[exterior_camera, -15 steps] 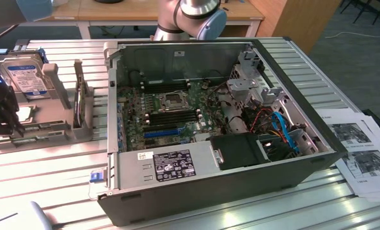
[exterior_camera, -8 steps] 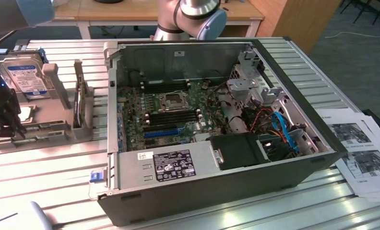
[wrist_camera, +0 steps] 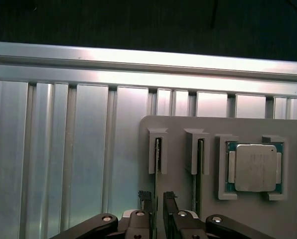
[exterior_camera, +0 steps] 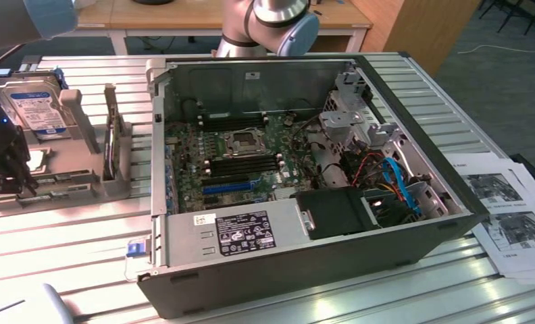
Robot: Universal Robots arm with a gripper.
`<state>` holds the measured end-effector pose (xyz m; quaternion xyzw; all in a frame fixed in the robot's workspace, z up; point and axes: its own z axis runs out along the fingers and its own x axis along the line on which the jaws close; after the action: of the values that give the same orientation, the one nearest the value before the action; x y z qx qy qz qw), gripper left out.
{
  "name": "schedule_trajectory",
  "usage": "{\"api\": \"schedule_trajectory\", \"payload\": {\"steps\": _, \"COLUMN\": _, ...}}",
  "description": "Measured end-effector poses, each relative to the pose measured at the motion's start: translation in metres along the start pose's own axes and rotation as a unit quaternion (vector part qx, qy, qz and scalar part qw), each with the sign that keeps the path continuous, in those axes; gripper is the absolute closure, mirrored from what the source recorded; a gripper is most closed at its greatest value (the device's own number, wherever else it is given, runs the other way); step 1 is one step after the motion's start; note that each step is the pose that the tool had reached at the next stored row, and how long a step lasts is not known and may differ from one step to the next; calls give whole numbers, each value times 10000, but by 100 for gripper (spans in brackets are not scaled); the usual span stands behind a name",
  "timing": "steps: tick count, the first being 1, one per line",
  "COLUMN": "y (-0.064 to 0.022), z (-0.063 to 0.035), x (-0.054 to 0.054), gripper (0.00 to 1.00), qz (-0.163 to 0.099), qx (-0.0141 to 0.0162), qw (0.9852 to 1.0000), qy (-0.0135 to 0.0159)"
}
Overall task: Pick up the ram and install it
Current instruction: 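Pick up the ram and move it above insertion slot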
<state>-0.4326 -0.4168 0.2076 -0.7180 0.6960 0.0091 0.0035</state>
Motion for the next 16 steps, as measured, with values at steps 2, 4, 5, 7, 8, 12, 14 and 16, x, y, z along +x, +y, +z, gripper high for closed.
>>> {"api": "schedule_trajectory", "payload": {"steps": 2, "y": -26, "z": -2, "x": 2, "gripper": 76, "qz": 0, "qx": -2, "qw": 10000, "qy": 1}}
{"api": "schedule_trajectory", "payload": {"steps": 4, "y": -59, "z": -2, "x": 3, "gripper": 76, "qz": 0, "qx": -2, "qw": 10000, "qy": 1}}
{"api": "schedule_trajectory", "payload": {"steps": 5, "y": -75, "z": -3, "x": 4, "gripper": 76, "qz": -1, "qx": -2, "qw": 10000, "qy": 1}}
{"api": "schedule_trajectory", "payload": {"steps": 7, "y": -104, "z": -3, "x": 5, "gripper": 76, "qz": -1, "qx": -2, "qw": 10000, "qy": 1}}
{"api": "schedule_trajectory", "payload": {"steps": 8, "y": -119, "z": -3, "x": 5, "gripper": 76, "qz": 0, "qx": -2, "qw": 10000, "qy": 1}}
{"api": "schedule_trajectory", "payload": {"steps": 12, "y": -176, "z": -4, "x": 7, "gripper": 76, "qz": -1, "qx": -2, "qw": 10000, "qy": 1}}
{"api": "schedule_trajectory", "payload": {"steps": 14, "y": -204, "z": -3, "x": 8, "gripper": 76, "qz": 0, "qx": -1, "qw": 10000, "qy": 1}}
{"api": "schedule_trajectory", "payload": {"steps": 16, "y": -229, "z": -4, "x": 9, "gripper": 76, "qz": -1, "qx": -2, "qw": 10000, "qy": 1}}
